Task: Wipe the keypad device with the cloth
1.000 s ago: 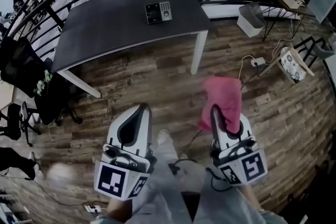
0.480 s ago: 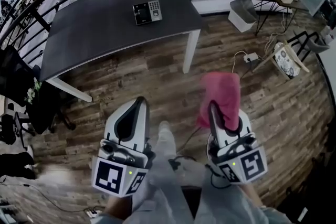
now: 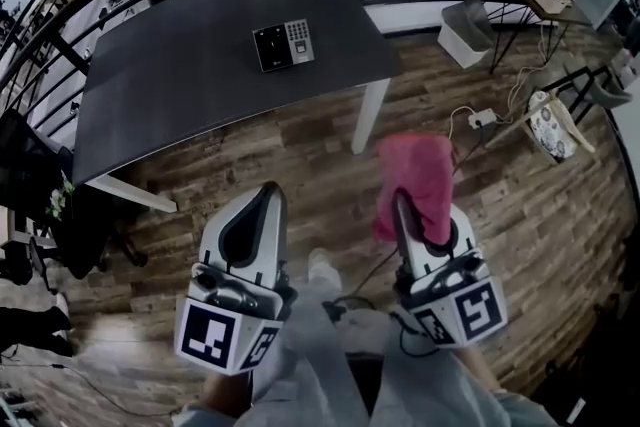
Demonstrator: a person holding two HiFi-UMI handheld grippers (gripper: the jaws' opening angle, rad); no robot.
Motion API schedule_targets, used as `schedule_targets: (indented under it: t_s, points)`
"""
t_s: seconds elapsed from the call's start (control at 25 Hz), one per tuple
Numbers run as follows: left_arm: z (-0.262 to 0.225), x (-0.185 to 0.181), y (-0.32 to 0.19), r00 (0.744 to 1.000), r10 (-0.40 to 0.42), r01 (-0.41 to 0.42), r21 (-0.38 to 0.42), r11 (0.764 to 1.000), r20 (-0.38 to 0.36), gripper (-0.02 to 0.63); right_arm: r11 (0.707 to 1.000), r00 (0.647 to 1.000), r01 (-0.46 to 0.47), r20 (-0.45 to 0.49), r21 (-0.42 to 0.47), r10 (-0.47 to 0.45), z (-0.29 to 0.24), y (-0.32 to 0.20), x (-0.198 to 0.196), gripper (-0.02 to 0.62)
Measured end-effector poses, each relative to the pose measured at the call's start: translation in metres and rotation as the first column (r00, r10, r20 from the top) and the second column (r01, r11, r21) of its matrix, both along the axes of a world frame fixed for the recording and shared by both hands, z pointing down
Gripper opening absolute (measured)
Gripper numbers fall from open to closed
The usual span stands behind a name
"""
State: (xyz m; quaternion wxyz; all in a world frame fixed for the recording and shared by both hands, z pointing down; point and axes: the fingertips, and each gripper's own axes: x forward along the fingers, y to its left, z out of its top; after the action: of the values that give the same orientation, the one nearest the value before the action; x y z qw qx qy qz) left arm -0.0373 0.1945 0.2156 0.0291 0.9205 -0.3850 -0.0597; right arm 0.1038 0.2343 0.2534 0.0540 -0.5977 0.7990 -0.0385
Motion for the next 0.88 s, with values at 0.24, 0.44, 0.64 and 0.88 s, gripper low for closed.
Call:
schedule_targets:
  t_s: [0.24, 0.44, 0.64, 0.88]
  points:
    - [-0.002, 0.008, -0.046, 0.999, 0.032, -0.032, 0.002, 0.999, 0.002, 0.0, 1.0, 1.0, -0.026, 0.003, -0.008, 0.026, 0.0, -0.045, 0.004, 0.041]
    - [0.0, 0.006, -0.077, 0.999, 0.034, -0.034, -0.004, 0.999, -0.007, 0.0, 1.0, 1.0, -0.023, -0.016, -0.01, 0.023, 0.001, -0.072, 0.0, 0.041]
    - [0.001, 0.005, -0.104, 0.999, 0.037, -0.037, -0.007, 0.999, -0.014, 0.0, 0.999, 0.999, -0.035, -0.022, -0.006, 0.035, 0.0, -0.099, 0.0, 0.041]
    - [0.0, -0.002, -0.131, 0.999, 0.024, -0.023, 0.017, 1.0, -0.022, 0.0, 1.0, 0.999, -0.023, -0.035, 0.017, 0.023, -0.002, -0.128, -0.007, 0.041]
